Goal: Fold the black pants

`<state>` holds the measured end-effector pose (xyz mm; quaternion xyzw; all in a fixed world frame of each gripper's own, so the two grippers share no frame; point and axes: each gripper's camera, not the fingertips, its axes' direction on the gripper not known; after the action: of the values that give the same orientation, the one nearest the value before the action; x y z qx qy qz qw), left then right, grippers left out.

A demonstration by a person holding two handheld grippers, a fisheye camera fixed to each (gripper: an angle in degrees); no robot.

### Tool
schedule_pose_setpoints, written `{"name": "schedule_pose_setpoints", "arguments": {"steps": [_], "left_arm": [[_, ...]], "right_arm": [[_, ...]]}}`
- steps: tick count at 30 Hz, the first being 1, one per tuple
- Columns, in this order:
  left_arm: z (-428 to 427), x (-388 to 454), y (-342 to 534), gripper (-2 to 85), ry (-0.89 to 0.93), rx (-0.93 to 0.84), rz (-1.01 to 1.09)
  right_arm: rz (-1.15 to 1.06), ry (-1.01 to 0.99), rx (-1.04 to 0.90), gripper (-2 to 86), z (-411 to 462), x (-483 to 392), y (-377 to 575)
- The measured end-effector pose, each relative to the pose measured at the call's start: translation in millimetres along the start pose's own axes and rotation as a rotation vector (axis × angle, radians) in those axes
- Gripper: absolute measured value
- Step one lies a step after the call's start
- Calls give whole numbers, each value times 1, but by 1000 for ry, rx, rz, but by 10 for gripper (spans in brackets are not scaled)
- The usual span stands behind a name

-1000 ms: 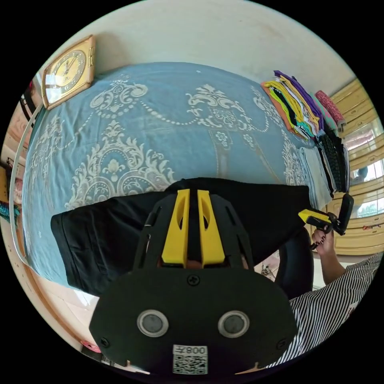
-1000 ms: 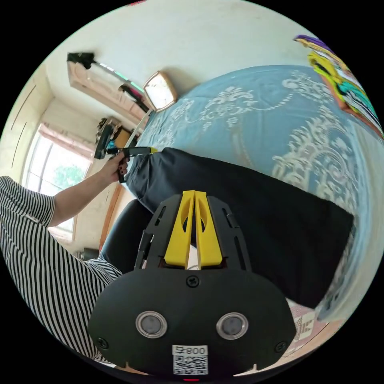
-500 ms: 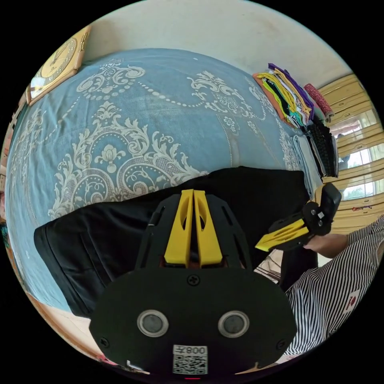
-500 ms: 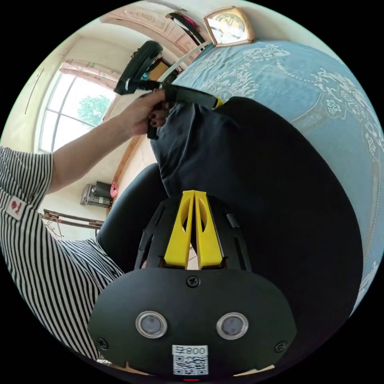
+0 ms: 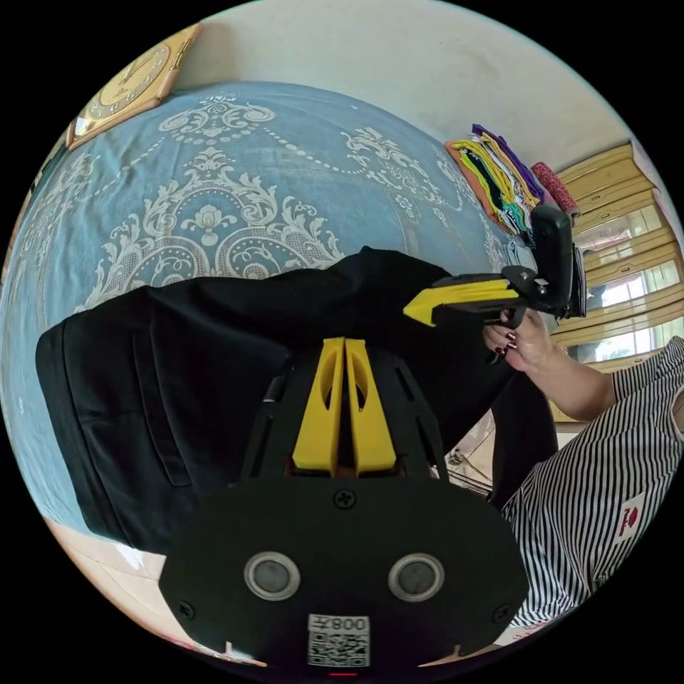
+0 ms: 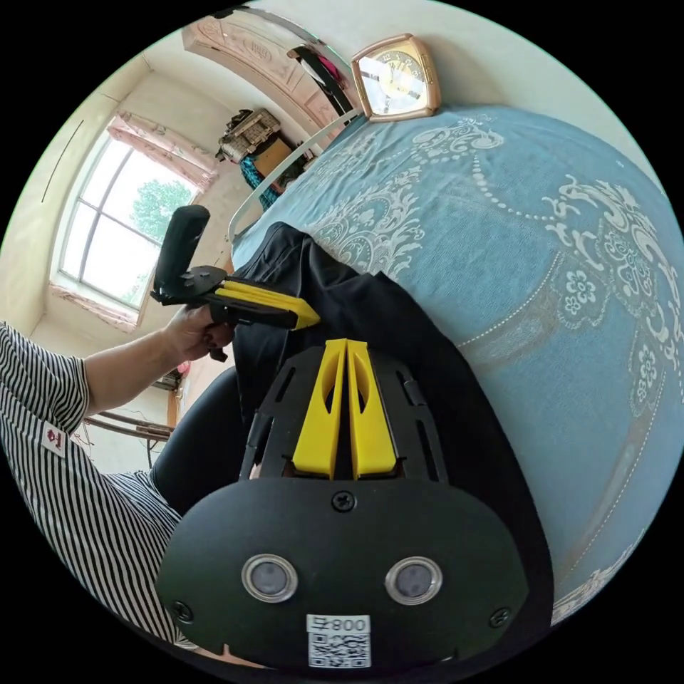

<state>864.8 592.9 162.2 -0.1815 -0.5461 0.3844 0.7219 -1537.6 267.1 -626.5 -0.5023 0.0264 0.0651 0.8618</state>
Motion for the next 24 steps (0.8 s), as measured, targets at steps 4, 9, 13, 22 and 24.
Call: {"name": "schedule_pose_setpoints", "arguments": {"steps": [4, 9, 13, 22, 24], "left_arm": [[-11, -9, -5, 7, 27, 135, 18], [25, -22, -22, 3, -35, -5, 51], [36, -35, -1, 1, -30, 10, 37], [33, -54, 11, 18, -14, 68, 18], [32, -53, 7, 30, 17, 99, 37]], "right_arm": [[40, -19, -12, 1, 2, -8, -5], [59, -27, 80, 0, -37, -18, -29], [62, 16, 160, 0, -65, -21, -47], [69, 36, 52, 0, -53, -47, -63], [57, 47, 54, 0, -58, -55, -68]]}}
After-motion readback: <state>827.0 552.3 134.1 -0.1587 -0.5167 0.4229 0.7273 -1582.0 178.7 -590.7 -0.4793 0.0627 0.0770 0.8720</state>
